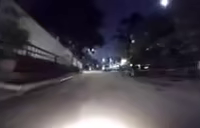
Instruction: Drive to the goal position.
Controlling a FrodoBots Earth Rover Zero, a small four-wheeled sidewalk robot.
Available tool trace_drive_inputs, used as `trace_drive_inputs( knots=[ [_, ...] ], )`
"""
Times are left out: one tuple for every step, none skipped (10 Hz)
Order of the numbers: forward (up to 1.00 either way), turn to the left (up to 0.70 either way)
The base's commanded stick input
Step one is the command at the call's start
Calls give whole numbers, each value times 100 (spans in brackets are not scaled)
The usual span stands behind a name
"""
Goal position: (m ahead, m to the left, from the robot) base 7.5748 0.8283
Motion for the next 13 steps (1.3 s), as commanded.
trace_drive_inputs(
  knots=[
    [85,2],
    [85,2],
    [85,2],
    [85,2],
    [85,2],
    [85,2],
    [85,2],
    [85,2],
    [85,2],
    [85,2],
    [85,2],
    [85,2],
    [85,2]
  ],
)
